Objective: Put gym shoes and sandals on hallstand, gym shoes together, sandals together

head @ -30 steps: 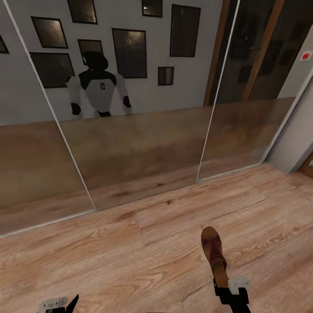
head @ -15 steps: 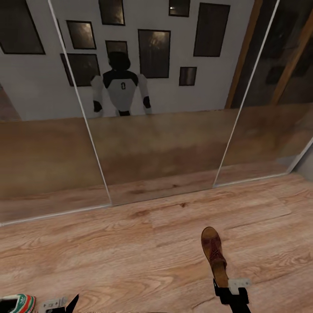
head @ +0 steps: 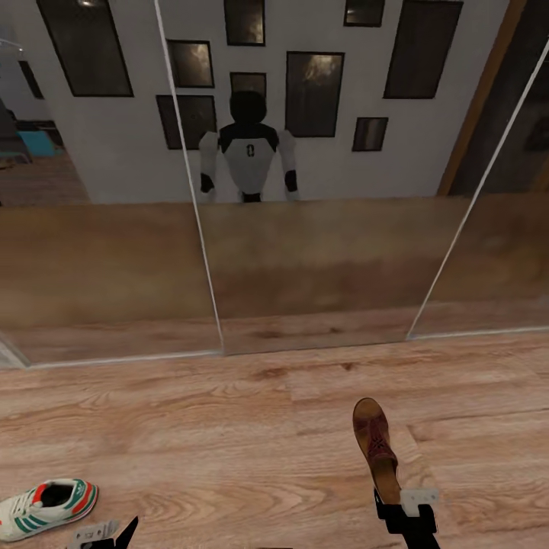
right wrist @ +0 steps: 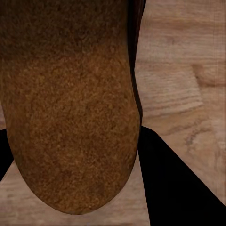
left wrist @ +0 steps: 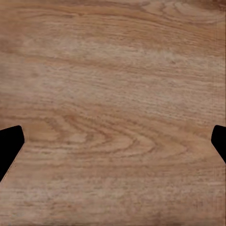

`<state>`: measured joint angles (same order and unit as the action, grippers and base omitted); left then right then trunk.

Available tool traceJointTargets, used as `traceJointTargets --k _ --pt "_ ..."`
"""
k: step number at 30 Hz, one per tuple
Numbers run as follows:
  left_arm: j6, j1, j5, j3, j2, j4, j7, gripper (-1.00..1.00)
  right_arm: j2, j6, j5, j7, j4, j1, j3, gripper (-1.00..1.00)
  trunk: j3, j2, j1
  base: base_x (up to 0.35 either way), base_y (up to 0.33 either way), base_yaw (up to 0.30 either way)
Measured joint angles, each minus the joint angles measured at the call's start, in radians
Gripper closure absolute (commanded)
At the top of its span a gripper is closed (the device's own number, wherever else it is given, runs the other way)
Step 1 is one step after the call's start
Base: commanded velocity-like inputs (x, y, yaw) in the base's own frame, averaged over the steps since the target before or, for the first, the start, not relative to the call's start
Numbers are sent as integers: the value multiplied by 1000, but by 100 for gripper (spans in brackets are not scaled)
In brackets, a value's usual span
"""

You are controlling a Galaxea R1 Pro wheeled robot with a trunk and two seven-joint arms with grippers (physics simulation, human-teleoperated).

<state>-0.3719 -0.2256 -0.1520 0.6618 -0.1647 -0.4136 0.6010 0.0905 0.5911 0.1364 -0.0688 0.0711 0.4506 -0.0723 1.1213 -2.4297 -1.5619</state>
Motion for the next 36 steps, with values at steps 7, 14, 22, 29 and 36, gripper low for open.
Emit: traceJointTargets --k 7,14,22,29,36 --pt "0 0 0 0 0 0 0 -100 0 0 0 0 0 0 0 100 0 0 0 0 0 277" --pt "0 0 0 0 0 0 0 -100 0 0 0 0 0 0 0 100 0 0 0 0 0 277" --pt "0 0 0 0 0 0 0 -100 0 0 0 0 0 0 0 100 0 0 0 0 0 277" --pt "0 0 0 0 0 0 0 -100 0 0 0 0 0 0 0 100 0 0 0 0 0 277" --pt "0 0 0 0 0 0 0 -100 0 0 0 0 0 0 0 100 0 0 0 0 0 277"
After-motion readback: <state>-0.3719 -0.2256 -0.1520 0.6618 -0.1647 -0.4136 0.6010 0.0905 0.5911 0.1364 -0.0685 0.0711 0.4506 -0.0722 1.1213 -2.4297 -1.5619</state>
